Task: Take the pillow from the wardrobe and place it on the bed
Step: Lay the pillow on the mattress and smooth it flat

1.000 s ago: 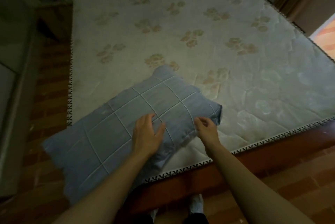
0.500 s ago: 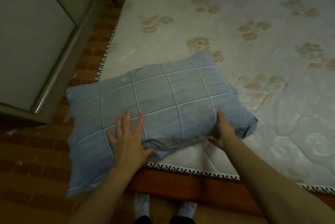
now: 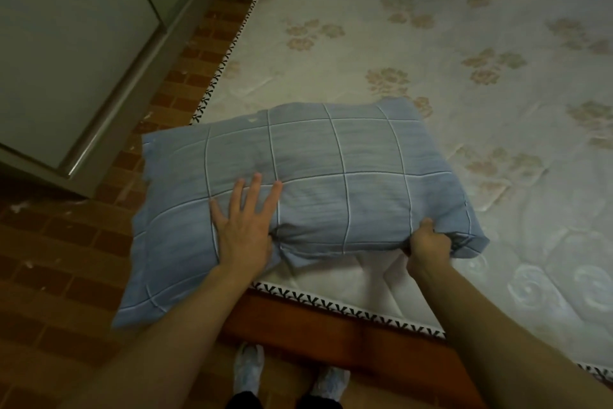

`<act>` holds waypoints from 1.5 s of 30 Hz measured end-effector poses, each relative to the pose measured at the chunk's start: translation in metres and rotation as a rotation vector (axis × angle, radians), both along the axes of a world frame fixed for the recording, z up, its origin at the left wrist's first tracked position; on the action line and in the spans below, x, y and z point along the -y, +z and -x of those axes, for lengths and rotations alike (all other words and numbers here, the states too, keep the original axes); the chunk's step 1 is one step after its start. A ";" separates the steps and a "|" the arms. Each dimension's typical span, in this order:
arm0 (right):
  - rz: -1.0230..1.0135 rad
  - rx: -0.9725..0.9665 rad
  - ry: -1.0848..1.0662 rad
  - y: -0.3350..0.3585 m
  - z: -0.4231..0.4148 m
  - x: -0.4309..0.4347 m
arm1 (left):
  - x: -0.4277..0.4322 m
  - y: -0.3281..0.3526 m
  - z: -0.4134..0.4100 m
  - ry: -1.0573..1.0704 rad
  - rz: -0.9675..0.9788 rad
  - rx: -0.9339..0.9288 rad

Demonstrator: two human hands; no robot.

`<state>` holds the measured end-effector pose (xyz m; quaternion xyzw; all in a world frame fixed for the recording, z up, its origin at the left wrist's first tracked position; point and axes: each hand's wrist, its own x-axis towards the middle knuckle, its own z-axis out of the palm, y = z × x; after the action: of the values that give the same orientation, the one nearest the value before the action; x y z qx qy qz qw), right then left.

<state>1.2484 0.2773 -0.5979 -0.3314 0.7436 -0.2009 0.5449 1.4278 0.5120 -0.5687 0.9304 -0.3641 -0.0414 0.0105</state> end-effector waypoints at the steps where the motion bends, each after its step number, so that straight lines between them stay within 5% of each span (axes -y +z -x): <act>1: 0.005 0.001 -0.029 0.001 0.003 -0.007 | 0.001 0.001 -0.004 -0.022 0.013 0.015; 8: -0.109 -0.001 -0.239 0.004 0.027 -0.080 | 0.004 0.017 -0.041 -0.222 -0.080 0.054; 19: 0.075 0.025 -0.242 0.030 0.026 -0.118 | -0.009 0.027 -0.077 -0.384 -0.159 -0.024; 22: 0.275 -0.078 -0.097 0.050 0.016 -0.127 | -0.015 0.034 -0.081 -0.441 -0.120 -0.057; 29: 0.595 0.018 0.392 0.098 -0.045 -0.124 | -0.029 0.059 -0.112 -0.391 0.038 -0.153; 40: 0.591 0.087 0.594 0.091 -0.107 -0.072 | 0.007 0.059 -0.164 -0.258 0.135 -0.170; 45: 0.631 -0.296 0.894 0.080 -0.129 -0.030 | 0.037 0.044 -0.184 -0.172 0.047 -0.189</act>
<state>1.3770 0.3075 -0.5181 -0.7854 0.5034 -0.1143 0.3415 1.6123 0.4748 -0.5244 0.8873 -0.4406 -0.1211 0.0628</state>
